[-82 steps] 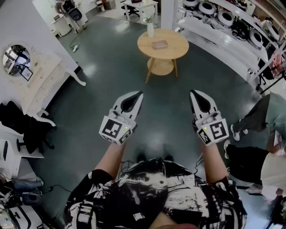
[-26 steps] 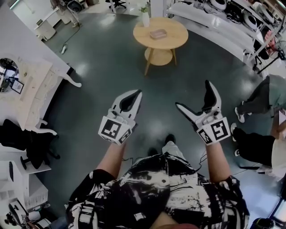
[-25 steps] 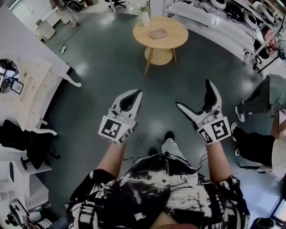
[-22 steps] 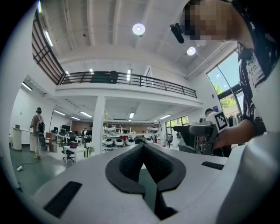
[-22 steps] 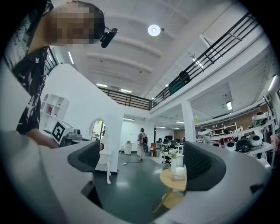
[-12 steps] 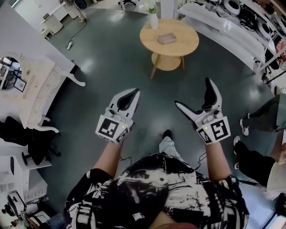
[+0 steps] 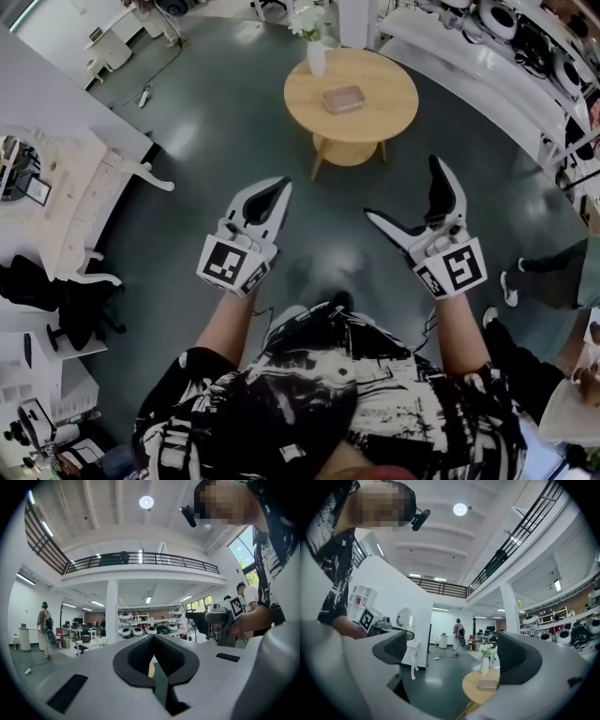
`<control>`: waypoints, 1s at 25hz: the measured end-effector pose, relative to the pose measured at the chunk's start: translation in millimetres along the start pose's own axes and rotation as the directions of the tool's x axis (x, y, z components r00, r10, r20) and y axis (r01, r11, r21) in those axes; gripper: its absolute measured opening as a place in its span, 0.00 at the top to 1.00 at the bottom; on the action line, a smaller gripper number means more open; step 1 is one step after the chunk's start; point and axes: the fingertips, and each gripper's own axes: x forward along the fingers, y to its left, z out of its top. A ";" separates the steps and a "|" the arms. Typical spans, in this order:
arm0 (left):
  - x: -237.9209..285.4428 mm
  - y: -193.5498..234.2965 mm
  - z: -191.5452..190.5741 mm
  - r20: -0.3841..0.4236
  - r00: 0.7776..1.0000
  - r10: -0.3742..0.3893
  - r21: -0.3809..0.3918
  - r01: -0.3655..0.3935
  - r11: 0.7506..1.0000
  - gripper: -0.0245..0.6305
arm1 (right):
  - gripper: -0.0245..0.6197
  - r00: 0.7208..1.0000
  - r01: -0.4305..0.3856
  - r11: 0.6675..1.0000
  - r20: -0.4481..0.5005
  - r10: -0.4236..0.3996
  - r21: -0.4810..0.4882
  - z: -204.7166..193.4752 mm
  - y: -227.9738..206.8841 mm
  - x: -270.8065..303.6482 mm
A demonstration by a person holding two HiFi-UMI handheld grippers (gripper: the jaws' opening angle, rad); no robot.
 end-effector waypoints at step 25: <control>258.6 284.9 -76.8 0.009 0.992 -0.129 -0.072 0.130 0.989 0.96 | 0.07 0.989 0.127 0.991 -0.076 -0.129 -0.037 -99.8 -225.4 304.1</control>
